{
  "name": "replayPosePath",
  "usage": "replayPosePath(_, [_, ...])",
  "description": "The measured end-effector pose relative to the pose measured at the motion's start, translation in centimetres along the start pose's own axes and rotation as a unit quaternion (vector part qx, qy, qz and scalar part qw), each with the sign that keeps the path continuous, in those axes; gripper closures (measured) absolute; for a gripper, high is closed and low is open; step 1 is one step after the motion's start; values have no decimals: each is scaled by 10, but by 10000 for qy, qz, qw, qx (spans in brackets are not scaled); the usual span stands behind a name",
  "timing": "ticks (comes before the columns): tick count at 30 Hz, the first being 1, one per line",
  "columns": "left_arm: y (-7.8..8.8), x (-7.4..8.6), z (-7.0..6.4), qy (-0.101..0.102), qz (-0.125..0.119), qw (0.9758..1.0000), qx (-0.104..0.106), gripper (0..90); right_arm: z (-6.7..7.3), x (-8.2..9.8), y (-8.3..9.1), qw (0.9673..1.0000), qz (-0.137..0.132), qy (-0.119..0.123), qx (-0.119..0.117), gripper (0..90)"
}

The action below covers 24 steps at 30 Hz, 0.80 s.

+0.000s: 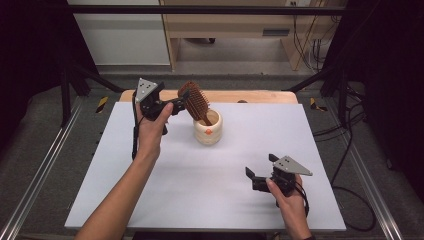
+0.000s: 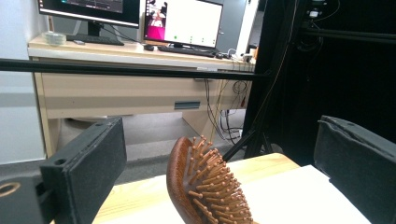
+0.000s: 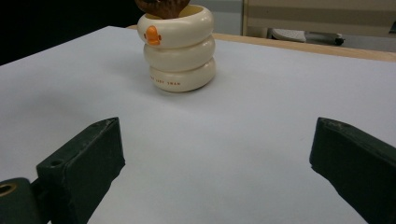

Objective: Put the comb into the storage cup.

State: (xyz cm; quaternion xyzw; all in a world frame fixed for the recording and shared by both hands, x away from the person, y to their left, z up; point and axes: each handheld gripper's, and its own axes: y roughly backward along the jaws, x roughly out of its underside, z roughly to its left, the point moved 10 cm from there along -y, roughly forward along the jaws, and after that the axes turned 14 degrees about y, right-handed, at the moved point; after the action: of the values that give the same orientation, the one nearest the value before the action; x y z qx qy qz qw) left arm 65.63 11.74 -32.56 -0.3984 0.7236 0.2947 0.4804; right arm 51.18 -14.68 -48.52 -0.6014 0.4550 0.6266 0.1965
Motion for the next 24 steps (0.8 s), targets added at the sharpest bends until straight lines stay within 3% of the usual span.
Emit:
replayPosePath(14, [28,-11,8,22,-14,10000,-4,23,-1,0,1,10000,13,52,32,33])
replayPosePath(24, [60,-20,2,136,-24,9999,98,25,-11,0,5,9999,11,93,136,33])
